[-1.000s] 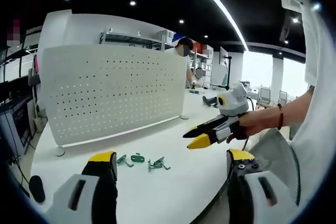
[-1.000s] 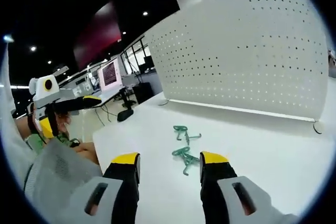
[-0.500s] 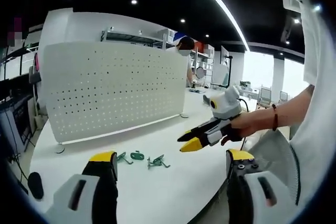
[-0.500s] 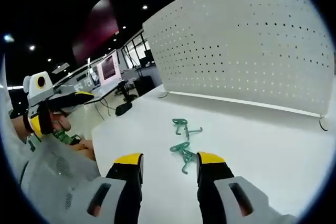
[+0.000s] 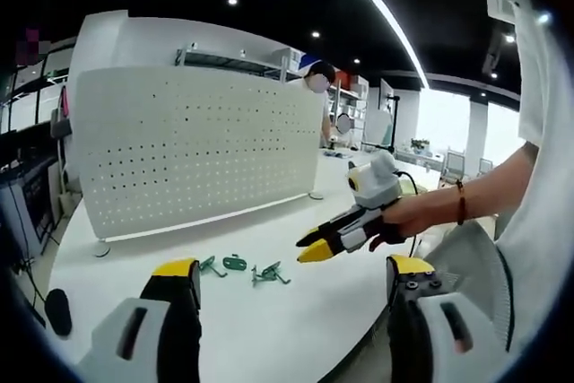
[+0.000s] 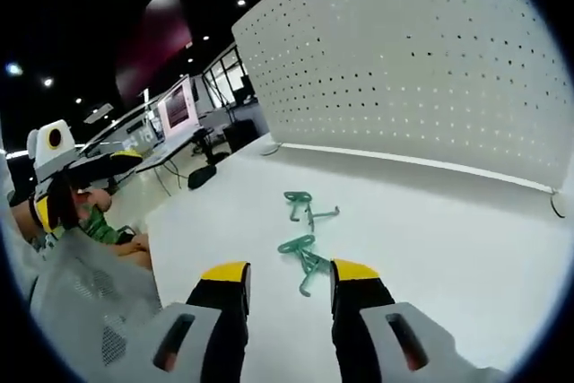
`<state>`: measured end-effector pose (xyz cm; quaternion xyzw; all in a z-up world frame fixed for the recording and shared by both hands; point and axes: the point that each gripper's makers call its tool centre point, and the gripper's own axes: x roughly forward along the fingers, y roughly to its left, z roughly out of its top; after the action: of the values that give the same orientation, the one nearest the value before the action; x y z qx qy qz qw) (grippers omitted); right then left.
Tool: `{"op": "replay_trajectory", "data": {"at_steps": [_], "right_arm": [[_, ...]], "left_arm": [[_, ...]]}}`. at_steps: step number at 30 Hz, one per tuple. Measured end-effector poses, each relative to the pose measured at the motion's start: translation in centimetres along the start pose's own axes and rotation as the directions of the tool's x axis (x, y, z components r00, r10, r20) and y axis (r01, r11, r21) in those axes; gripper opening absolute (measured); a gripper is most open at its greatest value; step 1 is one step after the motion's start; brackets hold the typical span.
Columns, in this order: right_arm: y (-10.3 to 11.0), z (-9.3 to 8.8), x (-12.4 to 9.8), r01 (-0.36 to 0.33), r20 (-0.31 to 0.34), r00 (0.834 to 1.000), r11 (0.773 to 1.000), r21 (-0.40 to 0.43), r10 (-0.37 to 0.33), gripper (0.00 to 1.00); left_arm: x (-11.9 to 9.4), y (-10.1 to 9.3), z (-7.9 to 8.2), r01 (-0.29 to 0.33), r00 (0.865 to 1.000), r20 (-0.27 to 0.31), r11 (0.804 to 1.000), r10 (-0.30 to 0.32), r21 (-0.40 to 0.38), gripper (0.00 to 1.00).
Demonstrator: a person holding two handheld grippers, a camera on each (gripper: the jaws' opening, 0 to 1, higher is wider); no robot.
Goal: Insert the hook assembly into the mounting plate slot until the hook locks in place.
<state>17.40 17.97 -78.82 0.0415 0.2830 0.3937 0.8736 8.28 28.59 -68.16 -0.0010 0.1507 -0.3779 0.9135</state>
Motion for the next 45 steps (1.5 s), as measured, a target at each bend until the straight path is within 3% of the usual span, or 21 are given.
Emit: {"op": "replay_trajectory", "data": {"at_steps": [3,12,21,45], "right_arm": [[-0.2,-0.3,0.7,-0.008,-0.032,0.999,1.000,-0.026,0.008,0.35],[-1.5,-0.3,1.5,-0.004,-0.047,0.999,1.000,-0.022,0.003,0.34],[-2.2,-1.9,2.1,-0.006,-0.105,0.995,1.000,-0.021,0.004,0.30],[-3.5,-2.9,3.9,-0.014,-0.160,0.987,0.998,-0.062,0.004,0.20]], "left_arm": [[0.1,0.0,0.0,0.001,1.000,0.001,1.000,-0.001,0.000,0.88],[-0.2,0.3,-0.4,-0.006,1.000,-0.020,1.000,0.006,-0.003,0.87],[-0.1,0.8,-0.2,-0.015,0.999,-0.028,1.000,0.016,0.005,0.86],[0.2,0.8,-1.0,-0.013,0.998,-0.054,1.000,0.012,-0.014,0.85]]}}
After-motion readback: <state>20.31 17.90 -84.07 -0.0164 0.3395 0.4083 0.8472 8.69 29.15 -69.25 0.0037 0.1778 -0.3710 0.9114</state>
